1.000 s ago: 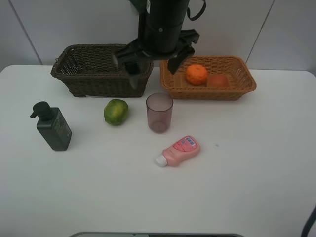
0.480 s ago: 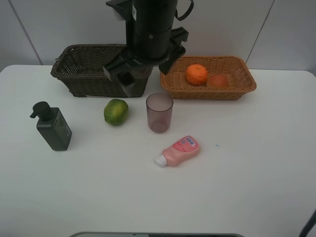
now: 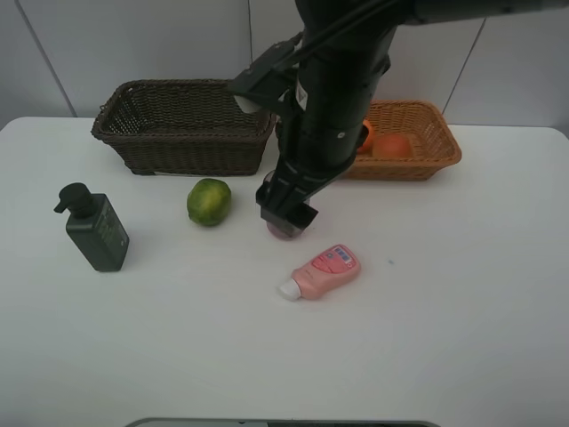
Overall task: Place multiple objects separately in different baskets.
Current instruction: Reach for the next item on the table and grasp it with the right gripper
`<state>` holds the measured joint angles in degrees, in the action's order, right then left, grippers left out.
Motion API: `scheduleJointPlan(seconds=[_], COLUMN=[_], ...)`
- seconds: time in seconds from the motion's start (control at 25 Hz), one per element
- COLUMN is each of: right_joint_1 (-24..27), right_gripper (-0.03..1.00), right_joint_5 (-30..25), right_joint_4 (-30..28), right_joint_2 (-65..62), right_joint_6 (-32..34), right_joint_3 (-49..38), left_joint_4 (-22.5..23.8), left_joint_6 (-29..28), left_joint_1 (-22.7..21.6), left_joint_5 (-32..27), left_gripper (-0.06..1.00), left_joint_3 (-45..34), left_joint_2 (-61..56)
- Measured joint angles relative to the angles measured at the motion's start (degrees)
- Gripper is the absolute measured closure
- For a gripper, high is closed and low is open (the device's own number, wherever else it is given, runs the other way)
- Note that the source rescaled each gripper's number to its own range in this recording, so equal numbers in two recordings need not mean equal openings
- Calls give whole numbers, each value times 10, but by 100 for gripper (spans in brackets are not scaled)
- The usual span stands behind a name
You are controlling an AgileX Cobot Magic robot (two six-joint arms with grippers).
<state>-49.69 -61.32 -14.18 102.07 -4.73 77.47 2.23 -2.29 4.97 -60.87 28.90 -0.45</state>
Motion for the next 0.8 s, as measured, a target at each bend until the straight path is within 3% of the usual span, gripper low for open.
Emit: scheduleJointPlan(seconds=[0.36, 0.56, 0.8], right_joint_1=[43, 66, 78], right_gripper=[5, 5, 5], right_joint_5=[63, 106, 207], right_joint_4=[44, 47, 49], right_joint_2=[-7, -8, -8], right_joint_6=[-272, -361, -472], right_joint_3=[-110, -166, -214], left_joint_4=[0, 0, 0], left_joint_6=[0, 0, 0], left_joint_1=[0, 0, 0], left_joint_5=[0, 0, 0], left_gripper=[3, 3, 3], left_joint_3=[0, 0, 0], left_joint_2=[0, 0, 0])
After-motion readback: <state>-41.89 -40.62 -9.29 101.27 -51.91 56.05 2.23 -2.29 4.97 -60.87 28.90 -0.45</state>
